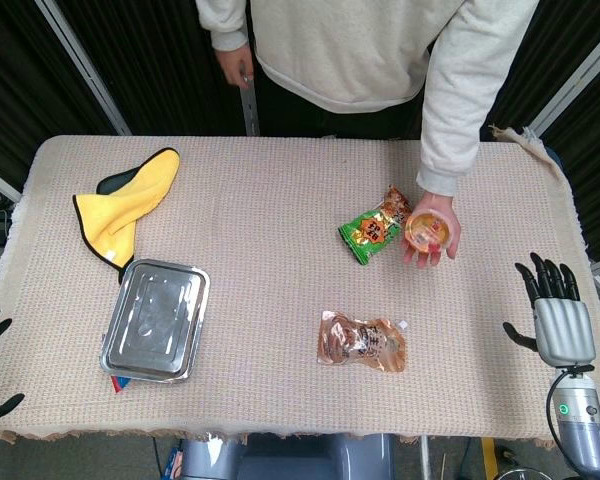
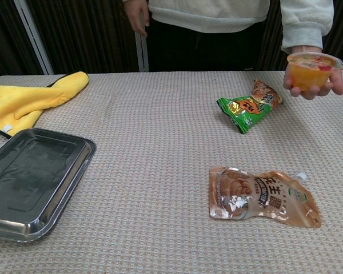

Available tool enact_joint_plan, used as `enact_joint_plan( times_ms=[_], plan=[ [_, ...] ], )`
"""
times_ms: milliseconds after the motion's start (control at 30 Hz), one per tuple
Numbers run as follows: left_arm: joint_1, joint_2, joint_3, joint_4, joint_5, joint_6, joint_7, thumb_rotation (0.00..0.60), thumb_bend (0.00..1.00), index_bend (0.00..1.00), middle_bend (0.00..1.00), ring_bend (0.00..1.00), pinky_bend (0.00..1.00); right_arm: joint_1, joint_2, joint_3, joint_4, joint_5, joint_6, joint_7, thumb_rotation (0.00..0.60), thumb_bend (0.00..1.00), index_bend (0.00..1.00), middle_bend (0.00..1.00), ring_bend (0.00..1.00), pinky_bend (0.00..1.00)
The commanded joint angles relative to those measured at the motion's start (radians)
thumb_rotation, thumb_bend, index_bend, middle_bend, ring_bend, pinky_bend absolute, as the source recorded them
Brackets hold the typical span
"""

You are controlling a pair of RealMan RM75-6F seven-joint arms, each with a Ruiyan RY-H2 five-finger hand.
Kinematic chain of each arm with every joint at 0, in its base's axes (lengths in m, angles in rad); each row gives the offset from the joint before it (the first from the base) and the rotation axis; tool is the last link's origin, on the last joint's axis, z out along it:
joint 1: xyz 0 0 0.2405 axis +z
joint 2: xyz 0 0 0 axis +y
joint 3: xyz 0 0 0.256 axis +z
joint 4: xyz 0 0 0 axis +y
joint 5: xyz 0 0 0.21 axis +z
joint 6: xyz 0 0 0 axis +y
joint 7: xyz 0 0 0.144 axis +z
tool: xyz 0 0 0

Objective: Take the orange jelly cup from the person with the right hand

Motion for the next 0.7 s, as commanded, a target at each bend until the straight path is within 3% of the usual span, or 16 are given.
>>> enact_joint_plan(
  times_ms=[33, 467, 700],
  plan=[
    [0.0, 0.0, 0.0, 0.0, 0.0, 0.0, 0.0, 0.6, 0.0, 0.04, 0.0, 0.0, 0.0, 0.0, 0.0, 0.0, 0.0, 0.0, 0.0, 0.0, 0.6, 0.11, 0.11, 0.0, 0.0, 0.0],
    [-0.001, 0.0, 0.0, 0.0, -0.002, -0.004, -0.001, 0.6, 0.0, 0.04, 0.0, 0.0, 0.0, 0.002, 0.011, 0.006, -0.029, -0.002, 0.003, 0.007, 0.6, 0.1, 0.11, 0.0, 0.0, 0.0],
    [-0.005, 0.001, 0.0, 0.002, -0.002, -0.01, -0.006, 0.6, 0.0, 0.03, 0.0, 0.0, 0.0, 0.035, 0.093, 0.033, -0.213, 0.054, -0.082, 0.0, 0.6, 0.1, 0.11, 0.0, 0.0, 0.0]
  ],
)
